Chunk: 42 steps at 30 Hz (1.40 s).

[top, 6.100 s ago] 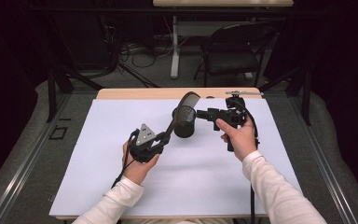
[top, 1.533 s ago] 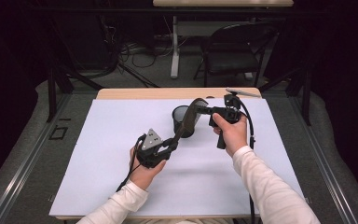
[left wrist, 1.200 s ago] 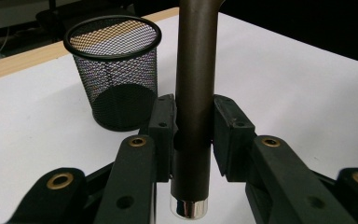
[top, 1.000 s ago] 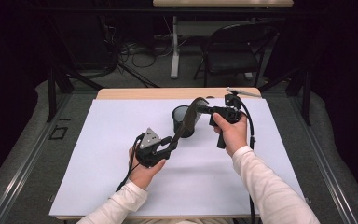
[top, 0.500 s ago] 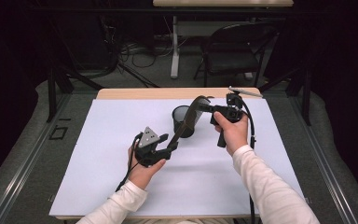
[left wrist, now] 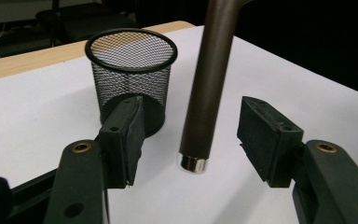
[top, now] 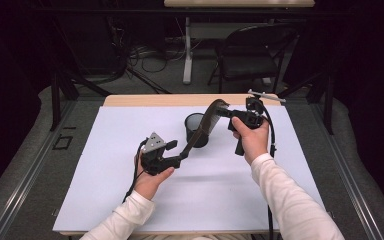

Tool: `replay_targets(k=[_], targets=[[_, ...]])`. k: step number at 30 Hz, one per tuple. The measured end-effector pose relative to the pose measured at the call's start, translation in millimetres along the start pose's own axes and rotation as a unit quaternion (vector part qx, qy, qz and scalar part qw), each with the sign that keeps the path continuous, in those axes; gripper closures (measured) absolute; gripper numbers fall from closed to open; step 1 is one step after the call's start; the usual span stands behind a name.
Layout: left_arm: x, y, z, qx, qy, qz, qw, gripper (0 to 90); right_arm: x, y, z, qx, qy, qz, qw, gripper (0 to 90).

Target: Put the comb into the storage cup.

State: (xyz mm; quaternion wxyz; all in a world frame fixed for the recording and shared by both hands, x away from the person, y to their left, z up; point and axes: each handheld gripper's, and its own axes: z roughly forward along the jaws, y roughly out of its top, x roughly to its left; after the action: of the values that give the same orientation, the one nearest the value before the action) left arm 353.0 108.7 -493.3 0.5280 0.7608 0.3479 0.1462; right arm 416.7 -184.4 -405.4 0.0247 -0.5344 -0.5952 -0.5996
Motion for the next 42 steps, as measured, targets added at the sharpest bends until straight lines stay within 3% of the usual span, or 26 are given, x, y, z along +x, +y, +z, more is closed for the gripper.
replay_targets(k=[5,12,17,23,42], targets=[[5.5,1.7,-2.1,-0.01,0.007,0.012,0.9999,38.0,3.4,3.5,-2.6,-0.003,-0.005,-0.008,1.0,87.4],[12.2,2.0,-4.3,0.008,0.005,-0.01,0.9999,35.4,6.8,11.5,-7.6,-0.003,-0.019,-0.023,0.9995,87.4],[16.0,3.6,-4.1,0.032,0.024,-0.019,0.999,33.1,9.5,17.7,-10.4,-0.007,-0.026,-0.03,0.9992,87.4],[21.1,5.5,-8.2,0.022,0.005,-0.029,0.9993,28.7,12.8,23.7,-13.4,-0.009,-0.034,-0.039,0.9986,87.4],[34.1,8.0,-19.1,0.028,0.01,-0.025,0.9993,16.7,20.6,46.1,-19.2,-0.022,-0.059,-0.053,0.9966,87.4]])
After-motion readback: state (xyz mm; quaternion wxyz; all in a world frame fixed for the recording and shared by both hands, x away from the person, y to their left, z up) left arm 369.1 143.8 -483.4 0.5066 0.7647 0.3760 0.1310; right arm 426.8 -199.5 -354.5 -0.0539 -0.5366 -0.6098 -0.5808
